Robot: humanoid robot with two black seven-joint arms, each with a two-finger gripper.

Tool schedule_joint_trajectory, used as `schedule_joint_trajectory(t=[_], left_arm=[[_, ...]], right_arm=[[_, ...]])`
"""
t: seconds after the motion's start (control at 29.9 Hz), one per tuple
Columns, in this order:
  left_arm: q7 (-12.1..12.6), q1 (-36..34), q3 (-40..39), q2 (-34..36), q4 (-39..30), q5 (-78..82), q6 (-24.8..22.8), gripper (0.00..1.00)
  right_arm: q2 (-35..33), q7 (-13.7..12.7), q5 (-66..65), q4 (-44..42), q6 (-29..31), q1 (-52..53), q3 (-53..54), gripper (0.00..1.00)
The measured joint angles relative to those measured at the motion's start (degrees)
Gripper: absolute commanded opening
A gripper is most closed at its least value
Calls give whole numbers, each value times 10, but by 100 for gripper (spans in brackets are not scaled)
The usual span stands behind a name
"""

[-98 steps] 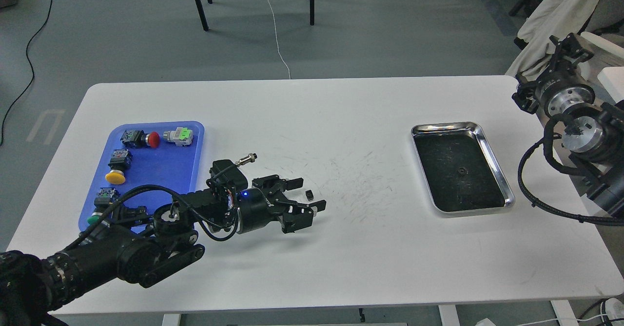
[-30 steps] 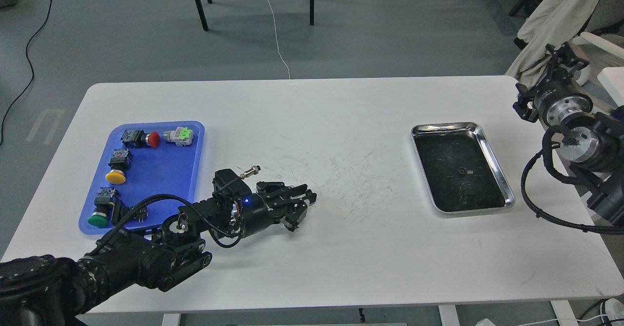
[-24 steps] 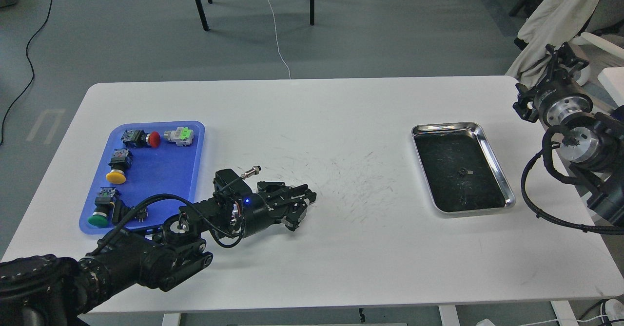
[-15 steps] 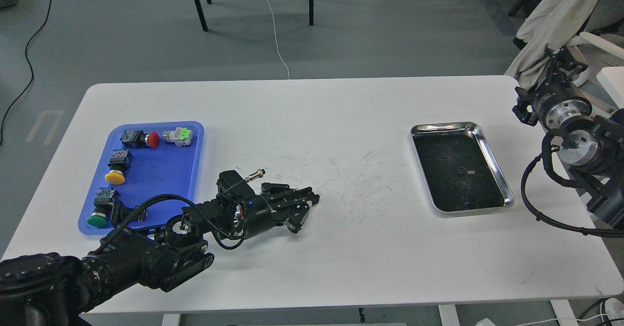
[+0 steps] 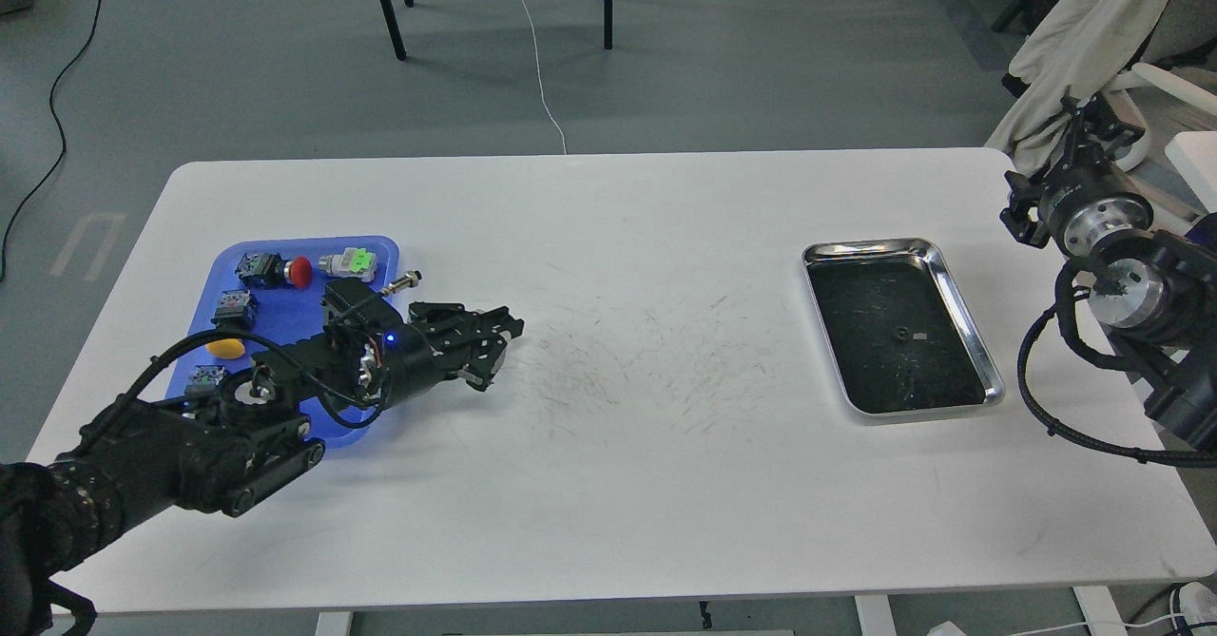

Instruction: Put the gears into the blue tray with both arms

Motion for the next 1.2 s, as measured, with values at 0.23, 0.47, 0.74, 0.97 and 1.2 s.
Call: schedule_joint_trajectory(t=[0.23,0.47,0.74,0.97,1.2], left_arm=[[-1,-17,7,96,-58,-47,-19,7],[-1,-21,40,171,-72,-31,-24,7],[-1,-31,82,195,-66,43,-23,7],[0,-68,88,208,-65,101,-22,7],[-1,-81,129,209,-66,129,-23,7]], right_arm=[[4,0,0,0,0,-1,0,97],[6,2,-1,0,0,-2,-1,97],[6,5,-1,1,0,-4,-1,97],[6,6,-8,3,1,-9,-1,97],[5,9,-9,3,8,-10,-1,97]])
